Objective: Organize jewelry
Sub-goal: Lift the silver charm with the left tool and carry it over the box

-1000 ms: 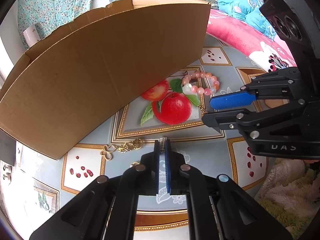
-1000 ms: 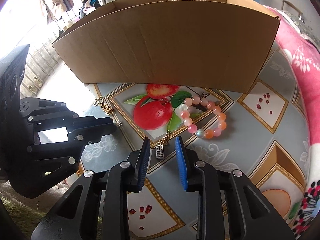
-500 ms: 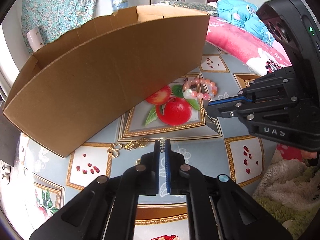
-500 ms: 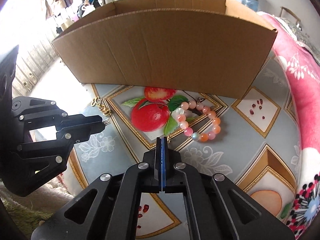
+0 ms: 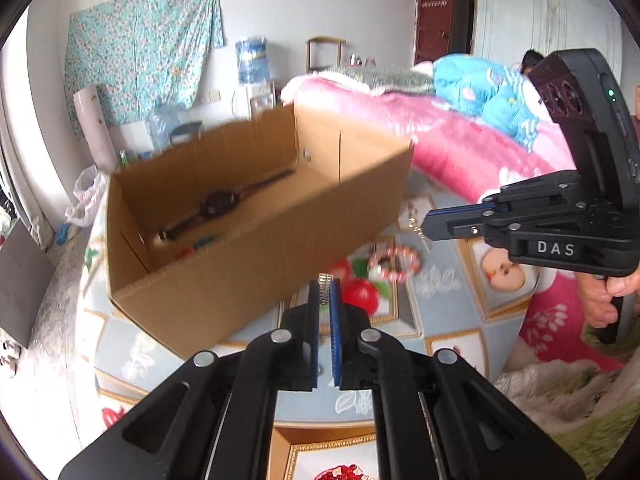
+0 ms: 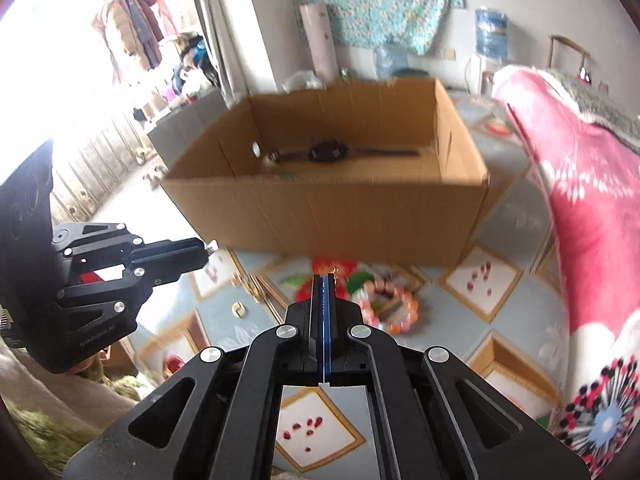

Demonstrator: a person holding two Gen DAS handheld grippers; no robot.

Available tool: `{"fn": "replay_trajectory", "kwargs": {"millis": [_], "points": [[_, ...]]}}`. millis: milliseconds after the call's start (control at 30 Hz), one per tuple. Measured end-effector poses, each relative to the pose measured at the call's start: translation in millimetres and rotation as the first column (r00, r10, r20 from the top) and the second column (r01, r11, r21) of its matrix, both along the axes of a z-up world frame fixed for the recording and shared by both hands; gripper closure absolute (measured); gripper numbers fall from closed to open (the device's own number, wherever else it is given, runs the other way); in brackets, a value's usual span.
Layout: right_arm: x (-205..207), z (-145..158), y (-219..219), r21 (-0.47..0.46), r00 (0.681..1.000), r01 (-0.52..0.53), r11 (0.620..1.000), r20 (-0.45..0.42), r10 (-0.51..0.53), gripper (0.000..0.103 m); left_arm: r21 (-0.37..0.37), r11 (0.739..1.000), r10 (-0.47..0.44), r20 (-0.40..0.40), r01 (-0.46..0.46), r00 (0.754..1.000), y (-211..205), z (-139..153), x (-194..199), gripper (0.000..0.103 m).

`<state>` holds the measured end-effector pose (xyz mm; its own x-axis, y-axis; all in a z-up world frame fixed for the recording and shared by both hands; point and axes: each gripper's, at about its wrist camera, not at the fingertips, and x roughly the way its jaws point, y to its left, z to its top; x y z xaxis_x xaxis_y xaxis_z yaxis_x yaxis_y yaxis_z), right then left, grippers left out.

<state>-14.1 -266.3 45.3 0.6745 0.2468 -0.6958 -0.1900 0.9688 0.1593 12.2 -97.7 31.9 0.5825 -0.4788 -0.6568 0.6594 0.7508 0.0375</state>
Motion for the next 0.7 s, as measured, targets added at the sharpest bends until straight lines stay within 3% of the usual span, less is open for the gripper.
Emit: {"fn": "replay_trajectory", "kwargs": {"millis": [167, 333, 433, 533, 700], "points": [[15, 48, 0, 0.038, 0.987, -0.072, 0.997, 0.144, 0.065, 0.103, -0.068, 0.997, -0.016, 0.092, 0.022, 0.996, 6, 44, 8, 0.099], [60, 67, -3, 0.066, 0.976, -0.137, 0.988, 0.18, 0.123, 0.103, -0.063, 0.998, 0.006, 0.097, 0.0, 0.995, -2, 61, 54, 0.099], [101, 59, -8, 0.111, 0.982, -0.163, 0.98, 0.108, 0.152, 0.103, -0.05, 0.998, 0.025, -0.023, -0.027, 0.999, -9, 53, 103, 0.099], [140, 43, -11, 0.153, 0.987, -0.159, 0.975, -0.007, 0.162, 0.103, -0.033, 0.998, 0.049, -0.157, -0.055, 0.986, -14, 37, 146, 0.099], [190, 15, -15, 0.152, 0.978, -0.11, 0.982, -0.161, 0.134, 0.103, -0.037, 0.996, 0.066, -0.378, -0.086, 0.924, -23, 13, 199, 0.099]]}}
